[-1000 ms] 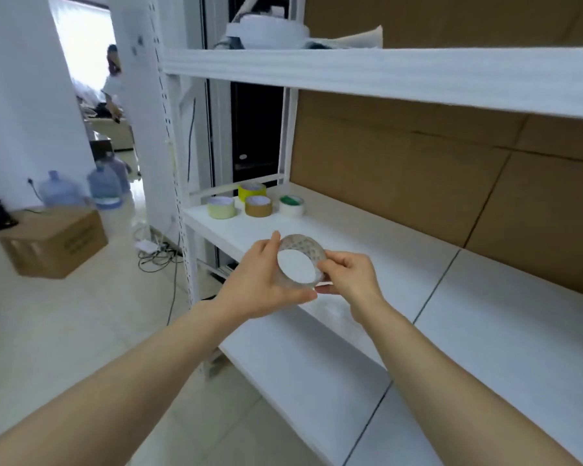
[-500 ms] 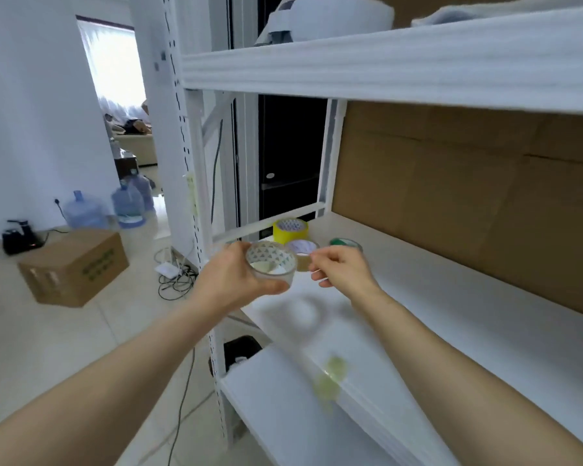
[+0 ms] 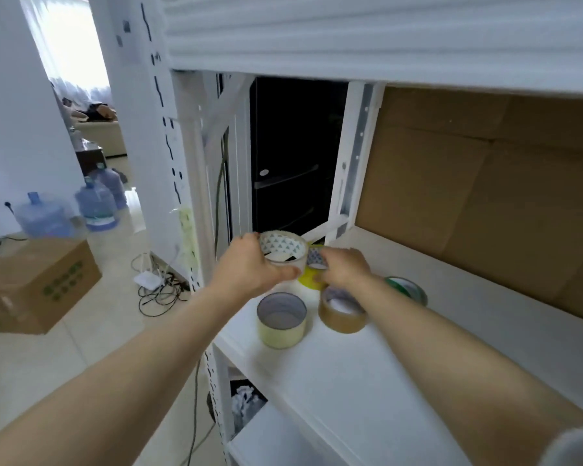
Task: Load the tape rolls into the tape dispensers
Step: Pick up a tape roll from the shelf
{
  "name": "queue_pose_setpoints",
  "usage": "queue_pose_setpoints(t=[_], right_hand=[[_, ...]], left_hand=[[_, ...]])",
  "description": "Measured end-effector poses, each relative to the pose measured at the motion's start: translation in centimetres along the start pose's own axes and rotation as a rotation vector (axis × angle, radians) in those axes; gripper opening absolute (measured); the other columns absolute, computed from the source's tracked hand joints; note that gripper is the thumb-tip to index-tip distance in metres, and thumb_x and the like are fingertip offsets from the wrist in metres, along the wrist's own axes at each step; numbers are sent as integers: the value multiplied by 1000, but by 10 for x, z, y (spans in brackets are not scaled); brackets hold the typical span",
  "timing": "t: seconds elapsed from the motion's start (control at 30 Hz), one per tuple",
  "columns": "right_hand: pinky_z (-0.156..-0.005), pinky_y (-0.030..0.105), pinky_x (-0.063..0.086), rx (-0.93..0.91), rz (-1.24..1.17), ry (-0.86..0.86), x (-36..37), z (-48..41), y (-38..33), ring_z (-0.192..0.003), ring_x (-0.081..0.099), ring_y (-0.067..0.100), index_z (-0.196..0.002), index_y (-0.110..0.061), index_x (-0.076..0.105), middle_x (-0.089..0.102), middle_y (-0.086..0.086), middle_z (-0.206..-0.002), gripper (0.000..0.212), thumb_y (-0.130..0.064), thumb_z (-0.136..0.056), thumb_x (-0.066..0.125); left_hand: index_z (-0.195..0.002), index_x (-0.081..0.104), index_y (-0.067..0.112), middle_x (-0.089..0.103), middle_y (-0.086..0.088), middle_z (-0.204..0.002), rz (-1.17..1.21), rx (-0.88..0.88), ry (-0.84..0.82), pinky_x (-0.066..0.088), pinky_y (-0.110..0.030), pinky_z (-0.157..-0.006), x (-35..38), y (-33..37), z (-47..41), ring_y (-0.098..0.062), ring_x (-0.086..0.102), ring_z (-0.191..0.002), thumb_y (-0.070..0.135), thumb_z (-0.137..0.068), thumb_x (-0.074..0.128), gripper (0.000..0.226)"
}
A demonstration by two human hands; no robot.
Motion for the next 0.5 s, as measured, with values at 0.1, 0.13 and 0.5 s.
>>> queue_pose_setpoints(t=[0.1,0.13,0.5], right_hand=[[-116,42,12,52,75,-79,19,-24,-2,-115,49,23,-103,-28,61,58,0,-116,22,-30,-82,56],[-114,40,13,63,111,-80,22,-29,-3,-119,47,24,-109,-24,62,56,1,-122,26,-29,-84,54],[-96,46,37,350,-332,410,-86,5,62,-91,50,21,-90,-27,60,54,5,-92,9,-31,-93,53]], left_hand=[[-132,38,6,54,-9,-120,63,24,-66,45,-29,-74,15,0,-35,-26,56,-108,58,-57,77,99],[-133,37,7,53,-10,-122,67,31,-83,46,-30,-76,19,-1,-44,-27,55,-109,59,-59,76,98],[-130,40,4,43,-14,-126,116,119,-294,45,-30,-82,82,16,-102,-30,54,-109,47,-64,77,87]])
Point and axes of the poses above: each hand's wrist, its own z-axis away from the middle knuckle, its own x-axis out of the palm, y = z × x, the point moved 6 cm from there along -z, towards the middle knuckle
